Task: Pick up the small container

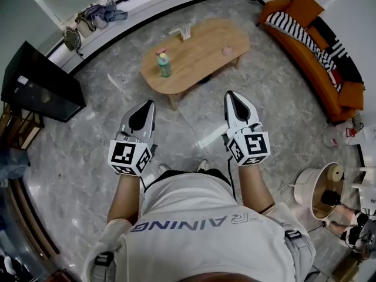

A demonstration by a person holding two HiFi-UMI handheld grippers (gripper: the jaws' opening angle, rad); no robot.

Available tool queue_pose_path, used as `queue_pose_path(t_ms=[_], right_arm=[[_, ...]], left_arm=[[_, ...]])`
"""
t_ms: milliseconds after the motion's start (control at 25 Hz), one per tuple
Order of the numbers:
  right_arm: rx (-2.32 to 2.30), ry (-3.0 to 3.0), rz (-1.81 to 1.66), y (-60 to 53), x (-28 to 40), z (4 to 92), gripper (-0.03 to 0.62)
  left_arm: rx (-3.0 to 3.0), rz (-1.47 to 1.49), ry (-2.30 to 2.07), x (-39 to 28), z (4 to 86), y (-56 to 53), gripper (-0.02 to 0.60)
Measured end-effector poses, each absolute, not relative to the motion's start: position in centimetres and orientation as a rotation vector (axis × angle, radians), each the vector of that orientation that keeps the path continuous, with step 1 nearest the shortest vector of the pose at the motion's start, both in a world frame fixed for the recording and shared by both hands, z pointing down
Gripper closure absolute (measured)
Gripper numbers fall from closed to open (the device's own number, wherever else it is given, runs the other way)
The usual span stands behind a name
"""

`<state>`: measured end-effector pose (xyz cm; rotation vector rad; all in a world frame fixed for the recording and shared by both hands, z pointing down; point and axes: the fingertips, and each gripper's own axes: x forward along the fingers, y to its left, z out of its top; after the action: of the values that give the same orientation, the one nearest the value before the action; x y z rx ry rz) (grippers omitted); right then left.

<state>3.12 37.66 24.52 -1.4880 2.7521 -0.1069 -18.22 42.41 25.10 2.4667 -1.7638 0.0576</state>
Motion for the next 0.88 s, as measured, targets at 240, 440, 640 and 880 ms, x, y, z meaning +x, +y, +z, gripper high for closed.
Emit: queue_pose_path(t_ms=[240,440,640,880], right_arm=[[-1.516,2.733,-0.123,36.6,10.0,25.1,0.580],[-1.520,2.724,-0.155,35.3,13.1,26.2,0.580],[-1.540,2.713,-0.170,33.2,14.0,26.6,0.580],[-1.623,2.721,-0.142,28.9,14.9,27.0,0.580]], left_arm=[[2.491,0.038,-1.725,-11.2,25.5,40.8,0.581],[2.498,0.071,-1.696,-7.8,26.3,39.5,0.581],[2.508,0.069,-1.670,-7.0,26.3,36.6,0.581],[2.533,0.042,-1.601,-6.3,27.0,31.2,0.581]])
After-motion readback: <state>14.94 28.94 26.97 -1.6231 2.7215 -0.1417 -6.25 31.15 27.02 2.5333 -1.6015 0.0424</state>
